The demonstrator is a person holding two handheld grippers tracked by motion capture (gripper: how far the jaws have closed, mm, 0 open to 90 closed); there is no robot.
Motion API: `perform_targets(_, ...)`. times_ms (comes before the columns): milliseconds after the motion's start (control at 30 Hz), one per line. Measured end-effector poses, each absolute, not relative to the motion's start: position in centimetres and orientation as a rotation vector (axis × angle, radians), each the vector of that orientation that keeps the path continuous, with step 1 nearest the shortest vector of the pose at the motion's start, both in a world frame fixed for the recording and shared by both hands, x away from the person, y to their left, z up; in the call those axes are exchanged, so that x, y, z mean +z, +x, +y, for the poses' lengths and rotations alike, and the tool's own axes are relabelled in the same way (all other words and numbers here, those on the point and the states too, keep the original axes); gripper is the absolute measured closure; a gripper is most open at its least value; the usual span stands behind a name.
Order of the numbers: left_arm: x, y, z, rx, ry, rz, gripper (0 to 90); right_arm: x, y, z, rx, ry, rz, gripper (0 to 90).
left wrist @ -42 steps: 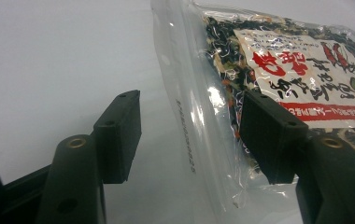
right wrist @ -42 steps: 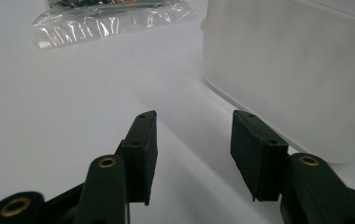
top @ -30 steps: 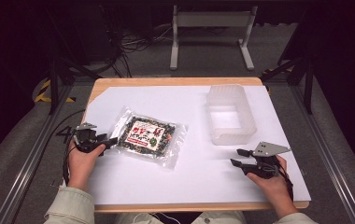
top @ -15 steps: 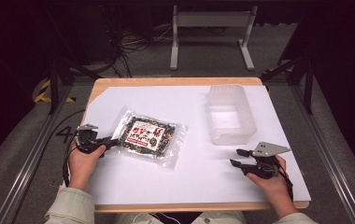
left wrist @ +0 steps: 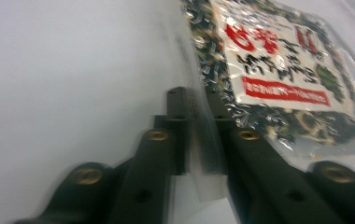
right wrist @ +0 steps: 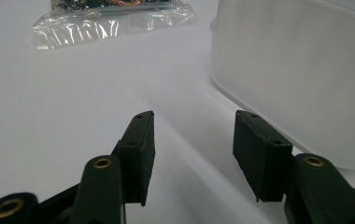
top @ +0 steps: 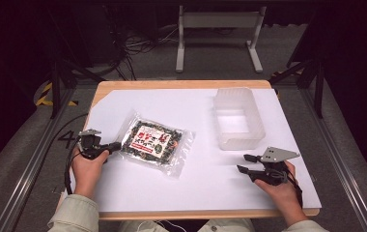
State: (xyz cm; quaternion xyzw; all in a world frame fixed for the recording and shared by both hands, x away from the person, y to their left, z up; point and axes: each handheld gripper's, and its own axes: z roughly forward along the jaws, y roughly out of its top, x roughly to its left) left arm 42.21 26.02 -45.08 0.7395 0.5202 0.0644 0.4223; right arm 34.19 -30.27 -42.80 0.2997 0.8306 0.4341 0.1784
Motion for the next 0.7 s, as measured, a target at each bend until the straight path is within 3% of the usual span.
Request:
perform_targets(267, -44.9, 42.0, 25.9, 0.210, 1.843, 1.297, 89.5, -42.9, 34.2, -30.3, 1.225, 0.854, 2.350, 48.5)
perform_targets(700, -42.0, 40.7, 26.5, 0.233, 1.695, 1.219, 89.6, -42.8, 34.2, -30.4, 1.226, 0.862, 2.344, 48.5)
